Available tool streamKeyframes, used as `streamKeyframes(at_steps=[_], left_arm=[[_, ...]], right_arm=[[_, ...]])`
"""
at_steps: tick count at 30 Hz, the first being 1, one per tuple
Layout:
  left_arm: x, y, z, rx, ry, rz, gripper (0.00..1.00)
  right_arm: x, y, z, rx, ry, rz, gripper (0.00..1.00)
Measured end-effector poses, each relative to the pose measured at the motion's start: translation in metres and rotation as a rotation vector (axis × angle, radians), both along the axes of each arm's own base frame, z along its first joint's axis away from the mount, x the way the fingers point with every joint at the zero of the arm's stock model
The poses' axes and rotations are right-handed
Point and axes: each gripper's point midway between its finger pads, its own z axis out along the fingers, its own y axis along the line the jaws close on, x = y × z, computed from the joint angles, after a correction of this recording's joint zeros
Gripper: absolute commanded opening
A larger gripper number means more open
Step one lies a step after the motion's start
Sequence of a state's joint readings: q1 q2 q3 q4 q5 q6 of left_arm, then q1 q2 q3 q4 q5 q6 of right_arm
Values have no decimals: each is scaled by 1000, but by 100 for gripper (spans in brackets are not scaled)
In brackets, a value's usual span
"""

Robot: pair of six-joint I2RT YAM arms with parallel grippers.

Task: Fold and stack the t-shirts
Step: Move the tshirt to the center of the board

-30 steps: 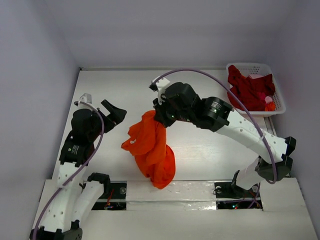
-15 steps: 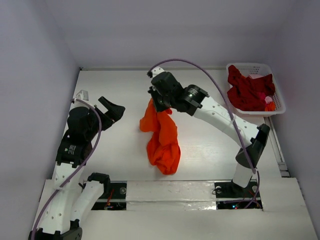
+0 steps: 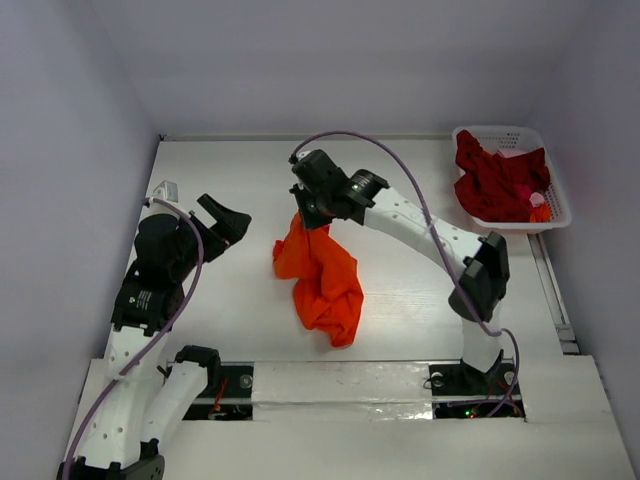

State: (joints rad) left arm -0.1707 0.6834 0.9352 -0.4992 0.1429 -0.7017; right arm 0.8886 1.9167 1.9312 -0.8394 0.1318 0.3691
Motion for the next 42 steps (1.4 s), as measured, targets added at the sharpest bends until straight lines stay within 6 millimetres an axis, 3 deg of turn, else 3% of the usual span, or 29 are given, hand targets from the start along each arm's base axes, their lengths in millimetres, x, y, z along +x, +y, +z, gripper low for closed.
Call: streamKeyframes(at_steps=[5, 8, 11, 19, 23, 28, 34, 36, 37, 38, 39, 42], left_arm=[[-2, -1, 0, -2, 2, -6, 99], [-6, -1, 0, -6, 4, -10, 99], [-11, -2, 3, -13, -5, -15, 99], [-22, -2, 1, -24, -12, -27, 99], [-23, -2, -1, -23, -5, -27, 99], [-25, -2, -4, -19, 11, -27, 99], [-28, -1, -5, -19, 15, -27, 99], [-30, -1, -5, -20, 11, -27, 99], [-31, -1, -4, -20, 9, -27, 99], [-32, -1, -4, -20, 8, -27, 99], [-32, 0, -5, -20, 10, -27, 99], [-34, 0, -4, -20, 8, -27, 99]], right_arm=[[21, 2, -71, -56, 129, -38, 0], [31, -4, -99, -85, 178, -71, 0], [44, -12, -105, -73, 188, -123, 0], [99, -46, -92, -5, 163, -255, 0], [122, -37, -90, 17, 144, -229, 0], [115, -26, -128, -32, 199, -174, 0], [114, -41, -164, -126, 215, -211, 1], [117, -47, -166, -150, 198, -239, 15], [120, -50, -166, -161, 185, -256, 31], [122, -52, -165, -167, 172, -270, 39], [125, -55, -164, -175, 158, -280, 54], [133, -62, -156, -190, 115, -325, 80]])
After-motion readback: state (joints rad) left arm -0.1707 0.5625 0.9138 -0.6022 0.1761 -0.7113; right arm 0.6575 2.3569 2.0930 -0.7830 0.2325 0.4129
